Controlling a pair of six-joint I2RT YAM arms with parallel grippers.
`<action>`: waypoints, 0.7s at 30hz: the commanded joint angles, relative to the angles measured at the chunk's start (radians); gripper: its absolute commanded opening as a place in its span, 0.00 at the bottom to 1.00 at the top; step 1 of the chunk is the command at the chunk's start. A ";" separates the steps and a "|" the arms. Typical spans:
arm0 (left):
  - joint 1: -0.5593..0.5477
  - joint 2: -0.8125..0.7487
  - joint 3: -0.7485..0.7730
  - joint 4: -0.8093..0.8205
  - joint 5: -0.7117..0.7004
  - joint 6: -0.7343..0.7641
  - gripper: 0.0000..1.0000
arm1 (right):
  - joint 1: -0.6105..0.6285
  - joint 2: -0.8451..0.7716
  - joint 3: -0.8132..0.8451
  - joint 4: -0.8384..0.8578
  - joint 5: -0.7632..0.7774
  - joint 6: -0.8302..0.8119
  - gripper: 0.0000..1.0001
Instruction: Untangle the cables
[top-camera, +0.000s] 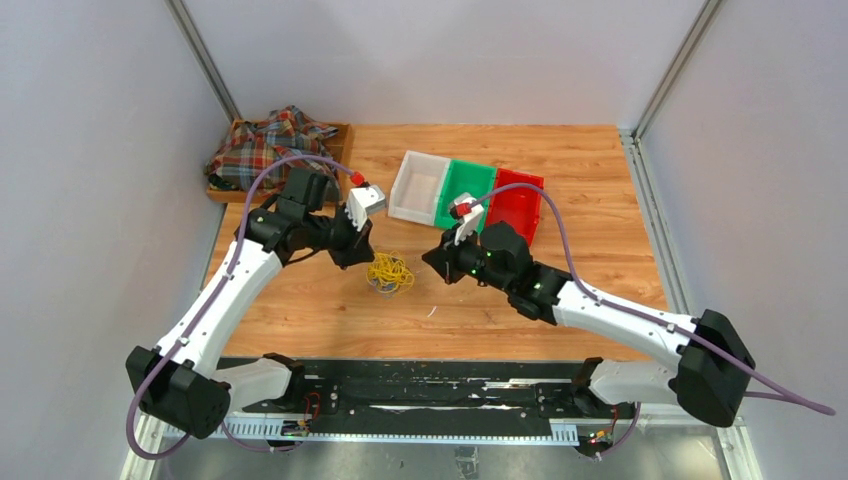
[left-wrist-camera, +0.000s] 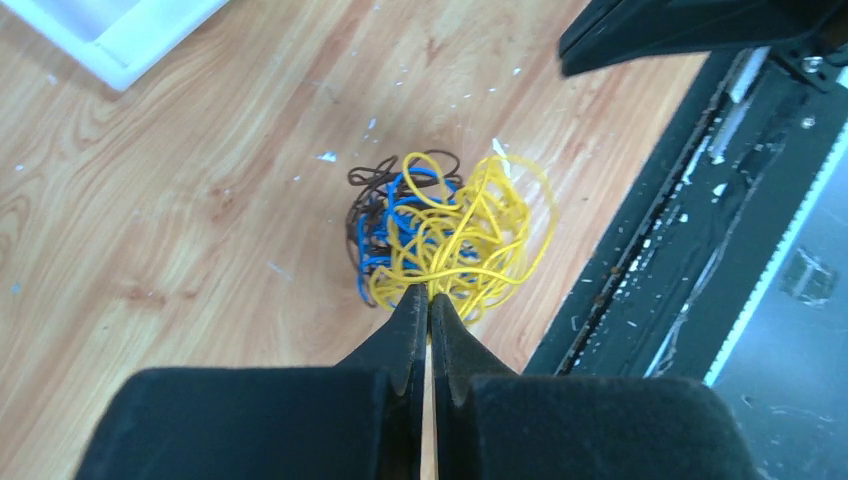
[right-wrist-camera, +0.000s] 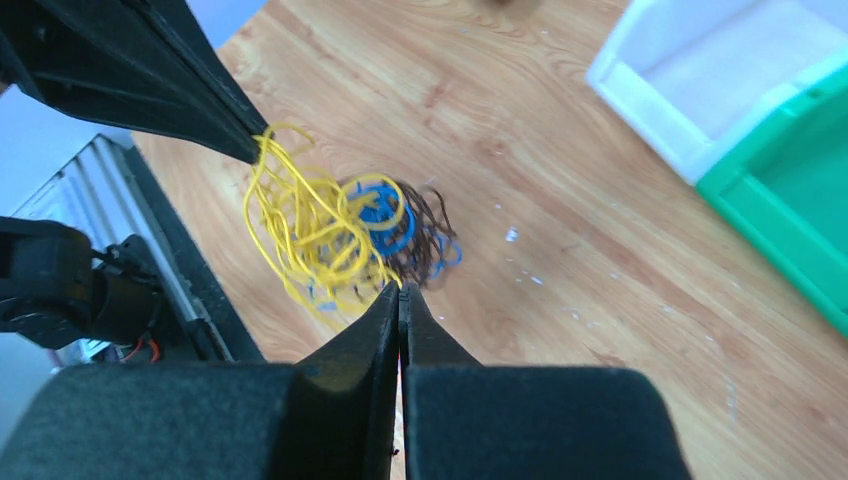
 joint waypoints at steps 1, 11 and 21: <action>0.003 -0.010 -0.002 -0.007 -0.053 0.019 0.00 | -0.005 -0.046 -0.034 -0.054 0.108 -0.033 0.00; 0.003 -0.032 -0.022 -0.007 -0.030 0.026 0.00 | -0.005 -0.026 0.026 -0.036 0.039 -0.031 0.13; 0.004 -0.046 0.021 -0.037 0.073 0.018 0.01 | 0.004 0.112 0.078 0.080 -0.118 -0.016 0.44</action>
